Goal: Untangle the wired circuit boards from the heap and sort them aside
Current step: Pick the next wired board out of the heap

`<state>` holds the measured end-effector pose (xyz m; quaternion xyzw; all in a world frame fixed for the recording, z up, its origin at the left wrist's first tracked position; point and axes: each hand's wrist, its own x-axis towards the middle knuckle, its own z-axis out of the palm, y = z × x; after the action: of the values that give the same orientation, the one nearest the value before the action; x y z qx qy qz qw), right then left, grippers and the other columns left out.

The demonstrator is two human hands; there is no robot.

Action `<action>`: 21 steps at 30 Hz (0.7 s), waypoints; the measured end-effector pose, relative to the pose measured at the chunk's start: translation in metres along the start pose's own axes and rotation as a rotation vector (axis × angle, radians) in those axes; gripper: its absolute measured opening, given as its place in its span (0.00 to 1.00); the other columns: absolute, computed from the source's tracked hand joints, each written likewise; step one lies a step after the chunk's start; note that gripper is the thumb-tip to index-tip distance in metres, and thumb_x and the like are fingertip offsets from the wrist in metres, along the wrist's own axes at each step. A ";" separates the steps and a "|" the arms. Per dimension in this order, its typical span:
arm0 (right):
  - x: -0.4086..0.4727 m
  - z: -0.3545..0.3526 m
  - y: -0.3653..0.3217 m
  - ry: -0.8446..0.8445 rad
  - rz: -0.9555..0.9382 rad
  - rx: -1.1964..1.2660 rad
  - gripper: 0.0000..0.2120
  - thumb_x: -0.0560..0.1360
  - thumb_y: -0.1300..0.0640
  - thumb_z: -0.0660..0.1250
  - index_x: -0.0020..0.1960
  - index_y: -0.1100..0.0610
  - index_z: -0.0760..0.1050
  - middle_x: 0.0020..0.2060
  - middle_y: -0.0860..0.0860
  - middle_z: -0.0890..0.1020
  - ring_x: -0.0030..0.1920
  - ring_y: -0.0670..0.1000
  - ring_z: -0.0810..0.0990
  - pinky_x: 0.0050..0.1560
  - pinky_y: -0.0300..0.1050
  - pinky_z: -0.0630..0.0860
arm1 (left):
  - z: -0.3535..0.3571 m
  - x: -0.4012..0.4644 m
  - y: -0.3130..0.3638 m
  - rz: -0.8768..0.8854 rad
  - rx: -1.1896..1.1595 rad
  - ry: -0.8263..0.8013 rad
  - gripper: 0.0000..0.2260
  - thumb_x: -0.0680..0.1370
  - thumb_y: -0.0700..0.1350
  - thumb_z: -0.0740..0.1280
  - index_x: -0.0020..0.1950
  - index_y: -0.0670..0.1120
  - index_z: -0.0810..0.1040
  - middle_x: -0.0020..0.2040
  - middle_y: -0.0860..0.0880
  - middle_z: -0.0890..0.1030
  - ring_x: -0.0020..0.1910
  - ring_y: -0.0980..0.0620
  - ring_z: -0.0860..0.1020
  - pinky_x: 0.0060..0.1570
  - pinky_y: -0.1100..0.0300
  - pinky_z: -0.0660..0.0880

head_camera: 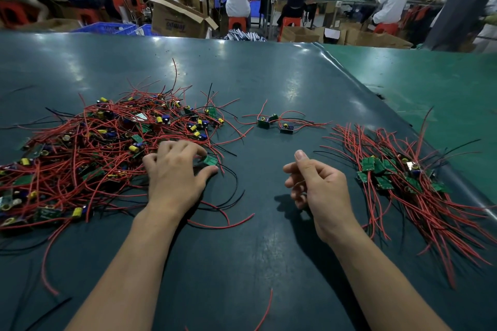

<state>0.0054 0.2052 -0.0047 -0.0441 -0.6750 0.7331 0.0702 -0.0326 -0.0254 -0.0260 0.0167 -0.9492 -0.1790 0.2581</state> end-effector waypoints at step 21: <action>-0.004 0.008 -0.006 -0.364 0.101 0.263 0.09 0.69 0.48 0.70 0.43 0.53 0.83 0.38 0.52 0.82 0.27 0.49 0.77 0.21 0.37 0.69 | -0.006 -0.027 0.068 0.728 -0.548 0.328 0.07 0.75 0.33 0.71 0.51 0.42 0.82 0.47 0.42 0.81 0.49 0.45 0.82 0.50 0.51 0.79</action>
<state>0.0088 0.1973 0.0018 0.0645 -0.5723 0.8132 -0.0842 -0.0017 0.0394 -0.0105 -0.3570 -0.7581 -0.3154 0.4453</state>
